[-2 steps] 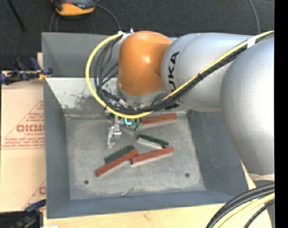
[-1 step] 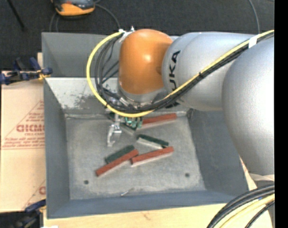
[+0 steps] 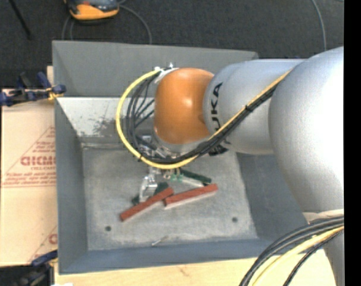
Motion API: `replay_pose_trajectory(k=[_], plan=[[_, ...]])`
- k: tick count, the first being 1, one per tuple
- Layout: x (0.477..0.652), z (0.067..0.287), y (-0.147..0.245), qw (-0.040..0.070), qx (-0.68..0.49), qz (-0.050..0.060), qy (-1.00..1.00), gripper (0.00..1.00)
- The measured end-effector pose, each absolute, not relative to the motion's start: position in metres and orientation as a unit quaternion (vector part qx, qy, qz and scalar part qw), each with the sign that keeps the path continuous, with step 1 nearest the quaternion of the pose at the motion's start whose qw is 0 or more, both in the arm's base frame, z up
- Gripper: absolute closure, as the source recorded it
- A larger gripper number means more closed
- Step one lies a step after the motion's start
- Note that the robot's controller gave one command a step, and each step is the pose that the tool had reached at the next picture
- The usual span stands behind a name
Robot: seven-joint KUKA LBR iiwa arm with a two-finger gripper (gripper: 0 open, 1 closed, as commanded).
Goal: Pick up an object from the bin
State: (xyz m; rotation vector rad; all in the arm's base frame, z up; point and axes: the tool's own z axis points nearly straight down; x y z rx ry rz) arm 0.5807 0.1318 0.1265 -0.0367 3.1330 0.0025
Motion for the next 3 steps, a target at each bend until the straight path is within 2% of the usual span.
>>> replay_pose_trajectory(k=[1, 2, 3], plan=[[0.585, 0.097, 0.116, 0.005, 0.012, 0.002, 1.000, 1.00], [0.585, 0.097, 0.116, 0.005, 0.012, 0.002, 1.000, 1.00], [0.595, 0.206, 0.110, 0.002, 0.019, 0.001, 1.000, 1.00]])
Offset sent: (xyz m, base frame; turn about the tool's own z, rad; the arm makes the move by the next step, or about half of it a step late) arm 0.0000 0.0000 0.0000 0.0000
